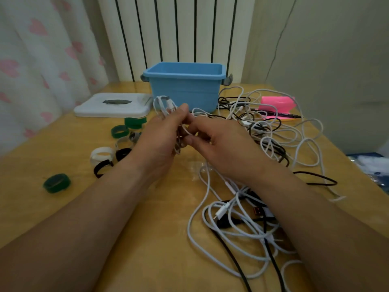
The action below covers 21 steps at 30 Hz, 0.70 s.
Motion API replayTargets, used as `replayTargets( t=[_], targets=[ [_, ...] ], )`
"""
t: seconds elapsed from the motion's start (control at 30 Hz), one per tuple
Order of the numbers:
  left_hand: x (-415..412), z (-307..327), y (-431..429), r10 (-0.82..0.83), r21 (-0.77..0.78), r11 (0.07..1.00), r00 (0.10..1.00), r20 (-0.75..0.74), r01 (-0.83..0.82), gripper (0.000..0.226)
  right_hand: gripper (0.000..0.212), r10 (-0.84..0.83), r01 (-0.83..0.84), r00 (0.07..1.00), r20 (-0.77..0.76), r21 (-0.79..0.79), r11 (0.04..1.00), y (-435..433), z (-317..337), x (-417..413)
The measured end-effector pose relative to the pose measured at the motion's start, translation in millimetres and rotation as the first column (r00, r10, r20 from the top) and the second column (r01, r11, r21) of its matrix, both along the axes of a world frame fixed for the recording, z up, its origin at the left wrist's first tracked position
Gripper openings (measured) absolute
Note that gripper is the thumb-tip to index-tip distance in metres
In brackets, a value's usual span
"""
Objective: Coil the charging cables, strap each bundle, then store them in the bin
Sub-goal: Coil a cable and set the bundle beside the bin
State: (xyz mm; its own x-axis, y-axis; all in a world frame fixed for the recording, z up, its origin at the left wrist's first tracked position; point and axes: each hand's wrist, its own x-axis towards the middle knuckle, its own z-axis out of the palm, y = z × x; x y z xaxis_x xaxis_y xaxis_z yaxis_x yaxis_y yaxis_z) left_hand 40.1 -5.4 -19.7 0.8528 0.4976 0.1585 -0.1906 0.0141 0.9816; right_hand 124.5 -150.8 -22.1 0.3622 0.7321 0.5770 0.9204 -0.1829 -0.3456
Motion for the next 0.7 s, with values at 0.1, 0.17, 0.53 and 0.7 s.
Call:
replayTargets(
  t=[0.1,0.17,0.53,0.7],
  targets=[
    [-0.1,1.6,4.7,0.1,0.011,0.995,0.994,0.041,-0.101,0.045,0.014,-0.046,0.045,0.998,-0.03,-0.032,0.998,-1.1,-0.3,3.8],
    [-1.5,7.3,10.5,0.176,-0.035,0.984,0.979,0.1,-0.173,0.045,0.013,-0.105,0.101,0.994,-0.025,-0.103,0.989,-2.9,-0.5,9.5],
    [-5.5,6.4,12.6,0.065,0.252,0.966,0.997,-0.047,-0.051,0.006,0.009,-0.023,0.003,0.93,-0.367,-0.054,0.999,-6.8,4.6,15.3],
    [-8.5,4.5,2.8,-0.09,0.481,0.86,0.978,-0.19,0.173,0.026,0.017,0.077,-0.077,0.761,-0.645,0.028,0.997,-6.2,6.6,20.6]
  ],
)
